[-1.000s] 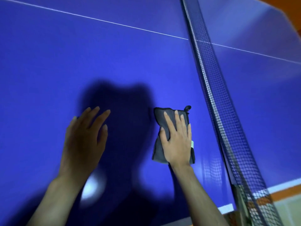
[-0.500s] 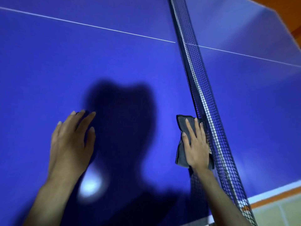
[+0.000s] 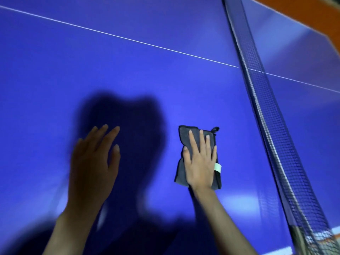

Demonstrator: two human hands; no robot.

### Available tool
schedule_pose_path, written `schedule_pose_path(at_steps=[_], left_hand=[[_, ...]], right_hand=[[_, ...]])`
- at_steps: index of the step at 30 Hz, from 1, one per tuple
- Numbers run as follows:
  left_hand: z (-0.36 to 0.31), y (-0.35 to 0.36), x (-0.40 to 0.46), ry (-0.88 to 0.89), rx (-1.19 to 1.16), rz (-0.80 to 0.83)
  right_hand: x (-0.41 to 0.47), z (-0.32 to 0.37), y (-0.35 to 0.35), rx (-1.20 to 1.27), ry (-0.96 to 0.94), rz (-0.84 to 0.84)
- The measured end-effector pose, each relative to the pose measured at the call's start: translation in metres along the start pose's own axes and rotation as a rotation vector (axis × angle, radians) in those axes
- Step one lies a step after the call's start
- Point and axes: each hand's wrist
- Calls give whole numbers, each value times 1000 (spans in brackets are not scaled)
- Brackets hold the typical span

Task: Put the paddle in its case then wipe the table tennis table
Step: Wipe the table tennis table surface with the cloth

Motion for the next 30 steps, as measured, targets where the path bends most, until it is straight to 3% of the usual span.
schedule_pose_path(at_steps=[9, 13, 19, 24, 30], left_hand=[[75, -78, 13, -66, 24, -46], [95, -95, 19, -74, 45, -56], [102, -79, 32, -40, 34, -29], [75, -48, 47, -6, 41, -9], [21, 6, 69, 58, 39, 31]], right_hand=[[-23, 190, 0, -25, -137, 10], [-29, 240, 0, -2, -249, 47], [-7, 217, -3, 83, -328, 65], [23, 177, -1, 53, -249, 32], [61, 77, 3, 68, -94, -19]])
Point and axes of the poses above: each hand's wrist, its own x-axis towards the middle knuckle, its own y-axis out of the palm, z = x × y, and after that the axes turned 5 degrees about -x, right-handed
